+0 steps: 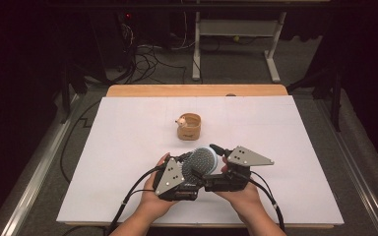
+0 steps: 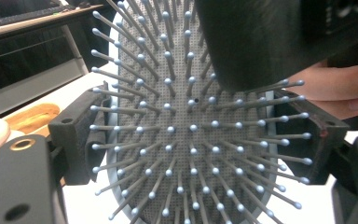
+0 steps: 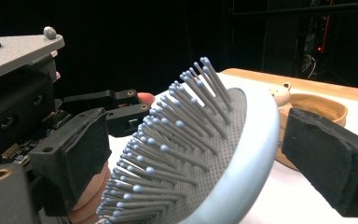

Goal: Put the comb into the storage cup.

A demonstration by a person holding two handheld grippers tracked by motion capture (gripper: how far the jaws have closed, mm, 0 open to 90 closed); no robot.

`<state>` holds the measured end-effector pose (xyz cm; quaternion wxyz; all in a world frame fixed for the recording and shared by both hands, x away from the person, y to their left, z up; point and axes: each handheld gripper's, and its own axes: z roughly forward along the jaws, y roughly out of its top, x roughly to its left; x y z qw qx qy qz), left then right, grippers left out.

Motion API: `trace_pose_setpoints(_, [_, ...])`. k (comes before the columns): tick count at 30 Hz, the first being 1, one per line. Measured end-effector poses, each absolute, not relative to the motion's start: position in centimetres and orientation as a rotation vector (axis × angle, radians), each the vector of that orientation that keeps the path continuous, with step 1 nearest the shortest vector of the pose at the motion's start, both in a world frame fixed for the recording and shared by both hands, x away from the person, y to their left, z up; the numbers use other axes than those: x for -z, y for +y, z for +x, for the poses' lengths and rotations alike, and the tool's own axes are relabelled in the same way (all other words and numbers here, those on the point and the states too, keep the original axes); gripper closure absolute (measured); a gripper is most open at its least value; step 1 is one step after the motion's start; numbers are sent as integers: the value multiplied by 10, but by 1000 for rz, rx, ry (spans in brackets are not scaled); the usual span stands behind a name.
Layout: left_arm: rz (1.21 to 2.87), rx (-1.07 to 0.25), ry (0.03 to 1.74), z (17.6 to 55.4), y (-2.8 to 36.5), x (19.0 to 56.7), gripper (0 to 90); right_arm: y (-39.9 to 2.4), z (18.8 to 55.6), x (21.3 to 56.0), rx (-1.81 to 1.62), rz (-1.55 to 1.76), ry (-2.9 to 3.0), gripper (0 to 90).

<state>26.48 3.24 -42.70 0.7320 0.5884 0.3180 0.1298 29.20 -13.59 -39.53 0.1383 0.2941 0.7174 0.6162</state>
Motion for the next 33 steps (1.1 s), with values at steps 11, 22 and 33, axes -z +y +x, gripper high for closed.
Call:
trace_pose_setpoints(11, [1301, -299, 704, 266, 33, 428, 206, -140, 293, 396, -1830, 888, 2059, 170])
trace_pose_setpoints(22, [1301, -299, 702, 265, 32, 428, 206, -142, 293, 397, -1851, 902, 2052, 258])
trace_pose_setpoints(33, [1306, -302, 708, 266, 32, 429, 206, -143, 294, 398, -1884, 935, 2076, 356])
